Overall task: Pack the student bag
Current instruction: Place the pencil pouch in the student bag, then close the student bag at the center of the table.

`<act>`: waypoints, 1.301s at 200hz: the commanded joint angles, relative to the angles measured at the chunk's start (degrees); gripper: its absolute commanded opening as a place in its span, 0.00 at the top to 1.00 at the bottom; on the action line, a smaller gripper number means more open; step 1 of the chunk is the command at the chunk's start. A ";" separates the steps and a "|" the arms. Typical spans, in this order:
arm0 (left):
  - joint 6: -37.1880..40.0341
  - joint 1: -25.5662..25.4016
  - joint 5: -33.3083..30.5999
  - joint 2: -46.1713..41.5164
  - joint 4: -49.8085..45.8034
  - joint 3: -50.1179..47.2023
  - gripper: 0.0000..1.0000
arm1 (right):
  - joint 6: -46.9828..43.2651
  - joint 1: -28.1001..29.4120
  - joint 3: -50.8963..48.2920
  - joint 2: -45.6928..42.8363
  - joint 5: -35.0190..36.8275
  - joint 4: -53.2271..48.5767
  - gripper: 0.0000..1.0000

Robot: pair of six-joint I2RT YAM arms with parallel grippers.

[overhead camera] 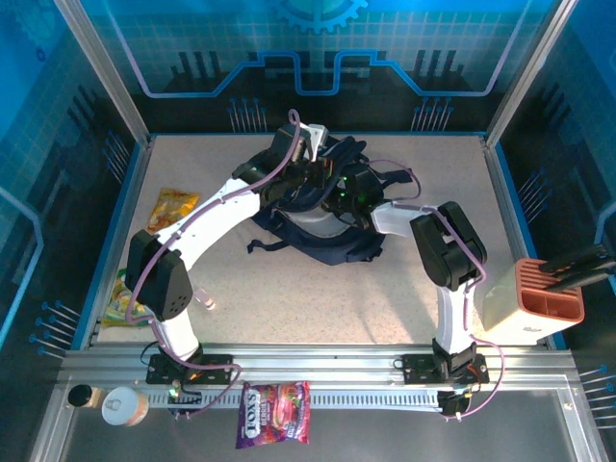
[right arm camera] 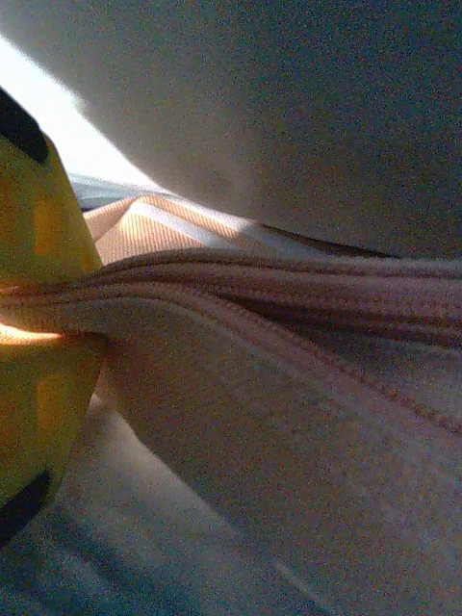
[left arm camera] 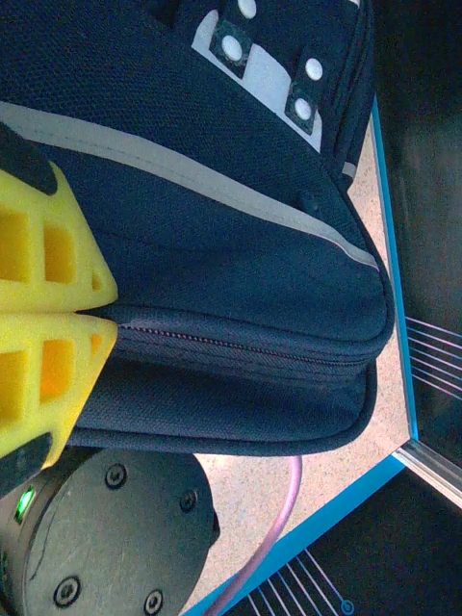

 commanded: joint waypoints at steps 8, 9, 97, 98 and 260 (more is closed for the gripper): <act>-1.57 -0.49 2.33 -1.68 7.59 3.27 1.00 | 0.94 -0.70 -0.08 -0.49 0.84 1.98 0.67; -1.59 -0.47 2.31 -1.65 7.56 3.27 1.00 | 0.87 -0.77 -0.26 -0.59 0.91 1.93 0.67; -2.63 1.33 3.82 -2.77 8.04 0.27 1.00 | -3.22 -5.54 -15.31 -14.45 0.72 -1.78 0.49; -2.65 1.32 3.89 -2.81 8.04 0.27 1.00 | -3.27 -5.61 -15.26 -14.43 0.72 -1.80 0.49; -4.50 2.49 7.90 -1.81 7.13 0.28 1.00 | -4.27 -7.86 1.10 -0.84 -8.62 1.22 0.76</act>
